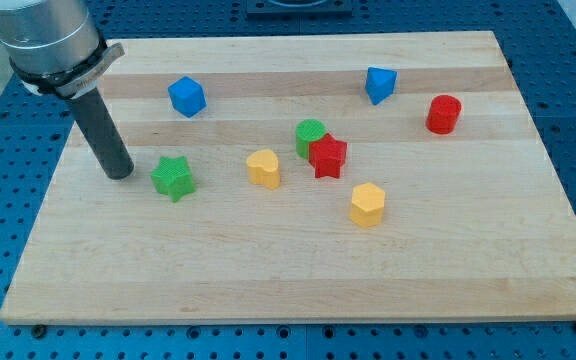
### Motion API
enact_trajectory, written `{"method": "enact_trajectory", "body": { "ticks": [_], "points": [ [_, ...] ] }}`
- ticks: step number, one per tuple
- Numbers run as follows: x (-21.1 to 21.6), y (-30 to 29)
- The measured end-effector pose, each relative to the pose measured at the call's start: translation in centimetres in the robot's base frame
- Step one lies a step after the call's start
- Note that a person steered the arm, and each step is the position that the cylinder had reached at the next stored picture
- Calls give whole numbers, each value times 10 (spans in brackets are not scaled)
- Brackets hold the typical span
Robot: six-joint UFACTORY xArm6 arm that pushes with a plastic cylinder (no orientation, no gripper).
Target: Move the green star to the top left of the yellow heart
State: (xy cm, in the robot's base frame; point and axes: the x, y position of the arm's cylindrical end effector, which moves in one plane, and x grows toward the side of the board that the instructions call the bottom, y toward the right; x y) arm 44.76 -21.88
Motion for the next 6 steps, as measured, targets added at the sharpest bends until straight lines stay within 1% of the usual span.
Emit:
{"method": "enact_trajectory", "body": {
  "ticks": [1,4,5,6],
  "points": [
    [7,17],
    [38,28],
    [33,42],
    [8,52]
  ]
}}
